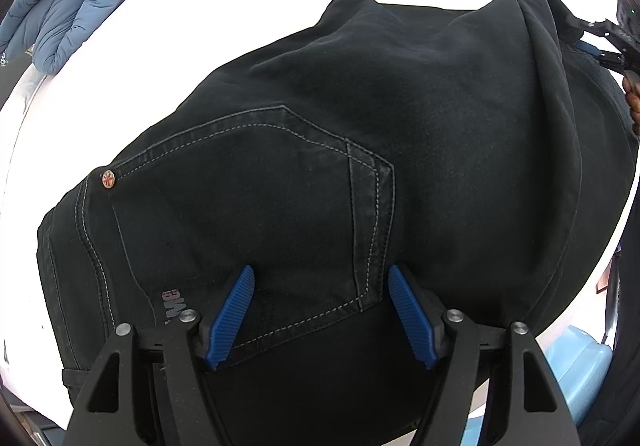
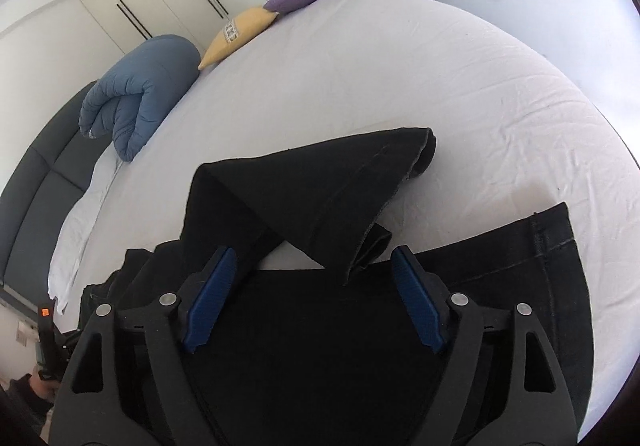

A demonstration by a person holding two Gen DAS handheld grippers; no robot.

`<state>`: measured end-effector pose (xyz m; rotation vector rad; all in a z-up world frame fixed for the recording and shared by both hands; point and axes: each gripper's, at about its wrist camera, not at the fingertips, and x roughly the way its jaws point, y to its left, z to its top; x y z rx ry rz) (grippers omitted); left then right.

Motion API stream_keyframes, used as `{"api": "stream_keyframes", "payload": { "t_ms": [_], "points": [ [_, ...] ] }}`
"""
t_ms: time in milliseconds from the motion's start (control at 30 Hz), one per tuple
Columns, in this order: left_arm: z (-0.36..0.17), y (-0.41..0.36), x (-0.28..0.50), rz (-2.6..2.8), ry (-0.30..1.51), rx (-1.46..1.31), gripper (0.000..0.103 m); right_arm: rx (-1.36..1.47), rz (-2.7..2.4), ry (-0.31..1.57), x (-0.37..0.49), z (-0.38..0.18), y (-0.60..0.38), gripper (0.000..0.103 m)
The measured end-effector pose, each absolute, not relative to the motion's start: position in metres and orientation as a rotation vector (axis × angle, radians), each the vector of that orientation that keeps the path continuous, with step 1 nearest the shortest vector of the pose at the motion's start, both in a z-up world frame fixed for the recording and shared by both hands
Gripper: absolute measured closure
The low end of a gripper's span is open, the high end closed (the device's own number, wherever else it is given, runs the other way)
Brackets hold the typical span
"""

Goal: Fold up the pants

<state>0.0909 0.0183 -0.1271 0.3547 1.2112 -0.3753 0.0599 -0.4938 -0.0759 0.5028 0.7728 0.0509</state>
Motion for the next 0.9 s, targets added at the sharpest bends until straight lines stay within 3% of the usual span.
{"api": "stream_keyframes", "payload": {
  "t_ms": [33, 67, 133, 233, 533, 667, 900],
  "points": [
    [-0.127, 0.018, 0.091, -0.375, 1.212, 0.355, 0.030, 0.495, 0.059, 0.783, 0.067, -0.081, -0.494, 0.045],
    [-0.127, 0.018, 0.091, -0.375, 1.213, 0.356, 0.030, 0.488, 0.061, 0.798, 0.075, -0.084, -0.493, 0.063],
    [-0.127, 0.018, 0.091, -0.375, 1.213, 0.357, 0.030, 0.496, 0.058, 0.809, 0.091, -0.098, -0.492, 0.085],
    [-0.127, 0.018, 0.091, -0.376, 1.211, 0.355, 0.030, 0.550, 0.058, 0.788, 0.075, -0.101, -0.499, 0.095],
    [-0.126, 0.018, 0.095, -0.393, 1.217, 0.371, 0.029, 0.790, 0.130, 0.731, 0.019, -0.022, -0.577, 0.098],
    [-0.126, 0.017, 0.097, -0.400, 1.217, 0.371, 0.029, 0.795, 0.188, 0.823, -0.011, 0.006, -0.594, 0.098],
    [-0.125, 0.018, 0.102, -0.407, 1.225, 0.383, 0.028, 0.946, -0.061, 1.139, -0.077, -0.076, -0.630, 0.094]
  ]
}}
